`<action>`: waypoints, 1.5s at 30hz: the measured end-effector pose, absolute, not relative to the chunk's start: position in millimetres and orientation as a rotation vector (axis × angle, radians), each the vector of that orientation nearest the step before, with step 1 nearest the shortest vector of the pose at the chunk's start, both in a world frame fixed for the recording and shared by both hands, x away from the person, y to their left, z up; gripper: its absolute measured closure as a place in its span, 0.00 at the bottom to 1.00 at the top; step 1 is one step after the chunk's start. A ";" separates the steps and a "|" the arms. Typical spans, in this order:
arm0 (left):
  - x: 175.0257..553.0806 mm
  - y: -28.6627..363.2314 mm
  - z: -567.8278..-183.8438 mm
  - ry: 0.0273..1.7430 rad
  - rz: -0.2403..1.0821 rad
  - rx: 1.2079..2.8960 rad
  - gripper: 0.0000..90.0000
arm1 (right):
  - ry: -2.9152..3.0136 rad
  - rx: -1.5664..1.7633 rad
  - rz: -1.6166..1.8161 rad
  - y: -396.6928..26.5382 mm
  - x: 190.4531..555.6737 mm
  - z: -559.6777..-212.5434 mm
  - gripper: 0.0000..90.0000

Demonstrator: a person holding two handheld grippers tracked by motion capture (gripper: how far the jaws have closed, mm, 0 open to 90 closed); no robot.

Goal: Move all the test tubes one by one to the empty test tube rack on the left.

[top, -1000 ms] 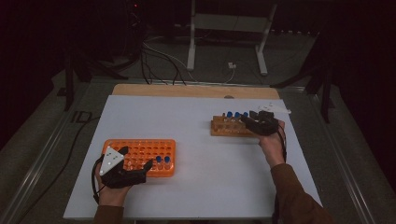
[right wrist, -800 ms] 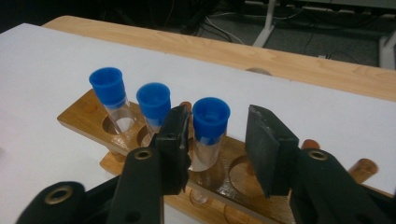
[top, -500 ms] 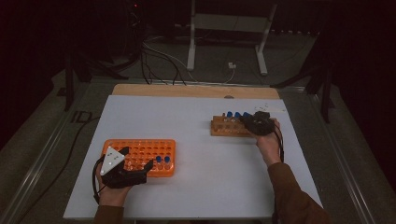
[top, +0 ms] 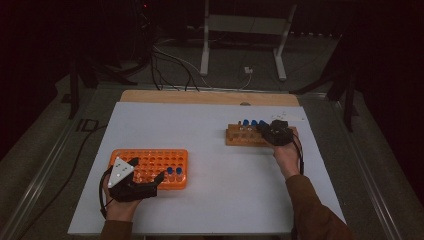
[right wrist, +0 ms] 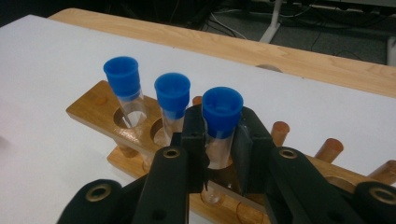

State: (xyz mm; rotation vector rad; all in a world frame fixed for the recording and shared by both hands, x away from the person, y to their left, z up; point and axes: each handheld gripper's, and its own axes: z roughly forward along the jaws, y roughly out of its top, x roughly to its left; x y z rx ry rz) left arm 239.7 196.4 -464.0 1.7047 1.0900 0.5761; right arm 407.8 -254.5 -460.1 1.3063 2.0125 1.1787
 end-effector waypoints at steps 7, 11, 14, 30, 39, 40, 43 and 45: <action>239.7 195.5 -464.4 1.090 0.574 1.707 0.01 | 1.978 1.290 1.203 -257.7 404.4 -453.0 0.85; 239.8 195.4 -464.5 1.090 0.573 1.707 0.00 | 1.960 1.279 1.216 -259.2 402.2 -448.9 0.85; 240.0 195.2 -464.7 1.090 0.573 1.709 0.01 | 1.944 1.274 1.235 -260.6 400.8 -445.4 0.85; 239.8 195.9 -464.3 1.091 0.575 1.707 0.01 | 1.900 1.219 1.308 -264.6 390.5 -414.6 0.86; 238.5 195.9 -462.4 1.086 0.584 1.696 0.01 | 1.912 1.184 1.370 -267.2 376.8 -404.3 0.86; 238.3 195.7 -462.0 1.085 0.585 1.695 0.01 | 1.917 1.187 1.377 -267.4 375.3 -403.7 0.85; 237.3 194.7 -460.9 1.076 0.586 1.695 0.01 | 1.929 1.172 1.395 -266.7 369.9 -402.4 0.85; 236.9 193.9 -460.5 1.072 0.588 1.695 0.01 | 1.940 1.159 1.399 -265.2 366.2 -401.7 0.85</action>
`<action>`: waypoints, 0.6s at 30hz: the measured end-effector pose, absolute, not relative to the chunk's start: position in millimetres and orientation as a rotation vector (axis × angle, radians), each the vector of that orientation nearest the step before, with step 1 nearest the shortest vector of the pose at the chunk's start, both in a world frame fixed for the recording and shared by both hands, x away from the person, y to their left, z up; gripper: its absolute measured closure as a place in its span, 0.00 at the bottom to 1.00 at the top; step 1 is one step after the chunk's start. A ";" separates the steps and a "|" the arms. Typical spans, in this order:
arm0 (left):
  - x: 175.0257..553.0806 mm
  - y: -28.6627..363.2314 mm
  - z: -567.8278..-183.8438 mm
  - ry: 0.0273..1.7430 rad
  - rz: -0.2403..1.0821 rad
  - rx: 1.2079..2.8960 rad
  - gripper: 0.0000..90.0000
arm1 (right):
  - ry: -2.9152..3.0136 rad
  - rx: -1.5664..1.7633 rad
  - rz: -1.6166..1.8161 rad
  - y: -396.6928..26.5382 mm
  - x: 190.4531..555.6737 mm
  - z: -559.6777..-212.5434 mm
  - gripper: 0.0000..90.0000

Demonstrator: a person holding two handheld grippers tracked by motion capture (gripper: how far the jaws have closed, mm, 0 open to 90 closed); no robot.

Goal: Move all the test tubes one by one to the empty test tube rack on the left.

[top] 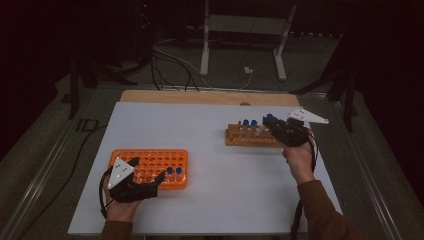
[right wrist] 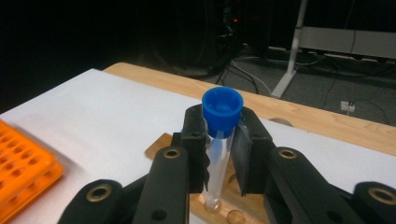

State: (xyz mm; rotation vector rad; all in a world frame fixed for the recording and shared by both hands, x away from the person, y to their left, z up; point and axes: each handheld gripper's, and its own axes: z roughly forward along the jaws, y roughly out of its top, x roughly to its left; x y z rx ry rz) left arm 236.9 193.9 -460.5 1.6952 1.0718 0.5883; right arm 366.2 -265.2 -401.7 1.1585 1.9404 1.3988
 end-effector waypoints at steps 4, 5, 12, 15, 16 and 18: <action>236.1 191.8 -459.5 1.064 0.589 1.695 0.01 | 1.968 1.129 1.410 -260.4 359.9 -400.1 0.85; 235.8 191.3 -459.1 1.061 0.591 1.696 0.01 | 1.976 1.121 1.411 -259.1 358.6 -399.8 0.85; 233.2 182.0 -452.8 1.027 0.613 1.701 0.01 | 2.018 1.077 1.436 -248.4 348.6 -400.3 0.85; 232.5 175.8 -449.5 1.008 0.622 1.706 0.01 | 2.031 1.065 1.440 -244.6 344.5 -401.9 0.85; 232.5 173.6 -448.2 1.003 0.621 1.705 0.01 | 2.036 1.063 1.443 -243.0 343.1 -402.5 0.85; 232.7 169.8 -445.4 0.990 0.617 1.709 0.01 | 2.047 1.051 1.444 -240.4 341.3 -403.1 0.85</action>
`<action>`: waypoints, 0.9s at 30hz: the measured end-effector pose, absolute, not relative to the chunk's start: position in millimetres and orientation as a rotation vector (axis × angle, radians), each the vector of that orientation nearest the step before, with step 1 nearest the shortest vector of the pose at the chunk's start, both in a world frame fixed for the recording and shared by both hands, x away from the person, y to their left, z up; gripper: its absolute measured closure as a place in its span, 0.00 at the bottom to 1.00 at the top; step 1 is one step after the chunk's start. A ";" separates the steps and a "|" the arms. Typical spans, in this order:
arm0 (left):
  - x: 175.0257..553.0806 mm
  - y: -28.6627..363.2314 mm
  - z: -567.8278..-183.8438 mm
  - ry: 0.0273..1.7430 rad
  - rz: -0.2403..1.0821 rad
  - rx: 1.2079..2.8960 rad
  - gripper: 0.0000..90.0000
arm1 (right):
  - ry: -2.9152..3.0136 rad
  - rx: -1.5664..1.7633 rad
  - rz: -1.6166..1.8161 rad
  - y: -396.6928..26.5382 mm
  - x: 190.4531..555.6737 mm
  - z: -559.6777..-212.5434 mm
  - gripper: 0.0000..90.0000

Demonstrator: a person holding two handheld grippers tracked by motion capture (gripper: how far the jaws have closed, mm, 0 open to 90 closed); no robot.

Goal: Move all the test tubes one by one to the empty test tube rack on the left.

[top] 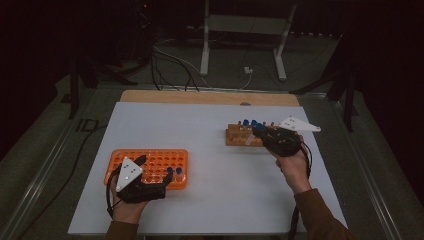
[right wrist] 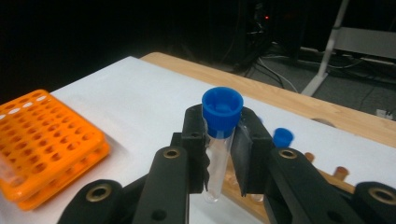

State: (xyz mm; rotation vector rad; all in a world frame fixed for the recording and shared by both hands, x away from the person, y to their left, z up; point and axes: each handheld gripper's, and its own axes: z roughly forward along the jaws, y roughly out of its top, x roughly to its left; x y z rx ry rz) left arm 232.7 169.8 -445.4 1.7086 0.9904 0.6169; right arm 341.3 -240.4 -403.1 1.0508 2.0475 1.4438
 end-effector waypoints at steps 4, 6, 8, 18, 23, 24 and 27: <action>234.9 160.4 -440.2 0.964 0.609 1.728 0.01 | 2.069 1.038 1.449 -234.7 338.3 -402.0 0.85; 235.7 156.2 -438.4 0.956 0.604 1.729 0.01 | 2.078 1.030 1.453 -232.3 336.9 -401.5 0.85; 237.2 151.0 -436.4 0.944 0.597 1.733 0.01 | 2.090 1.023 1.454 -229.3 335.0 -401.4 0.85; 245.7 117.8 -427.4 0.882 0.590 1.749 0.01 | 2.135 1.001 1.483 -216.8 327.2 -404.6 0.85; 247.5 102.8 -425.0 0.845 0.582 1.762 0.03 | 2.157 0.987 1.496 -211.8 322.9 -403.4 0.85; 247.9 100.2 -424.9 0.841 0.578 1.764 0.03 | 2.161 0.984 1.496 -210.8 322.2 -403.1 0.85; 249.5 92.1 -424.9 0.830 0.573 1.776 0.04 | 2.176 0.975 1.502 -207.1 319.5 -402.3 0.85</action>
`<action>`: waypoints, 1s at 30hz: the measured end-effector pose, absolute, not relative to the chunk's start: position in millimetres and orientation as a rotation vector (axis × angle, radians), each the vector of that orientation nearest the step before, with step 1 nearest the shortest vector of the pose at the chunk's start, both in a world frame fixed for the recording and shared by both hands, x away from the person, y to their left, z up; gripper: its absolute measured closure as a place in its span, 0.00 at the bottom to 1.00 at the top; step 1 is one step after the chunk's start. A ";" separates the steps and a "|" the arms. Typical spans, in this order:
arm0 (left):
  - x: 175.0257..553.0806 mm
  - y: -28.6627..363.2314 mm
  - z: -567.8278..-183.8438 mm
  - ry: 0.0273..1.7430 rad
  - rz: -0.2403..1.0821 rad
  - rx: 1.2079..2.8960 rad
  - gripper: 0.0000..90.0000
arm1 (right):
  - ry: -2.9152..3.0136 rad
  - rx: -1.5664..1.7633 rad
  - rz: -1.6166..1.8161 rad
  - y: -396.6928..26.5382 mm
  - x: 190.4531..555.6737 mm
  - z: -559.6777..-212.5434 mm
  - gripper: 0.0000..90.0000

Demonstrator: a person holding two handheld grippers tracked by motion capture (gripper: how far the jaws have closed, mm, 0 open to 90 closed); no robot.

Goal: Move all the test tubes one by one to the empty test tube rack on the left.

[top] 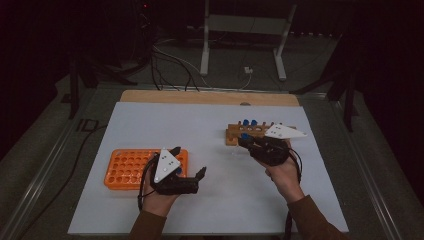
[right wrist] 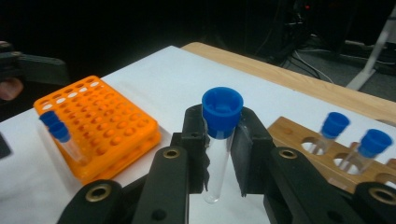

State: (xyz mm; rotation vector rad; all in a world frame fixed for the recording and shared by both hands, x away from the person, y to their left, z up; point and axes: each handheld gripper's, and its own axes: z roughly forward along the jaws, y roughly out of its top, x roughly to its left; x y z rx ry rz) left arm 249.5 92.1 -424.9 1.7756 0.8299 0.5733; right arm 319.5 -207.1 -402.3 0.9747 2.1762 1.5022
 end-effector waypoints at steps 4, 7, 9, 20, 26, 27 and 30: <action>251.2 83.9 -424.5 0.814 0.565 1.784 0.05 | 2.204 0.957 1.508 -199.8 315.7 -401.9 0.85; 252.4 77.2 -424.2 0.806 0.562 1.793 0.05 | 2.223 0.941 1.512 -194.1 313.2 -401.3 0.85; 253.2 72.8 -424.5 0.801 0.560 1.801 0.06 | 2.234 0.930 1.518 -190.2 311.3 -400.6 0.85; 256.8 51.2 -429.5 0.779 0.554 1.863 0.10 | 2.300 0.876 1.553 -172.5 300.4 -398.3 0.85; 258.2 43.7 -430.7 0.783 0.569 1.867 0.21 | 2.330 0.848 1.559 -165.7 296.3 -398.5 0.85; 258.3 42.5 -430.9 0.778 0.568 1.867 0.24 | 2.336 0.845 1.559 -164.7 295.7 -398.7 0.85; 258.2 40.1 -431.2 0.769 0.578 1.874 0.40 | 2.349 0.838 1.562 -161.7 294.6 -399.5 0.85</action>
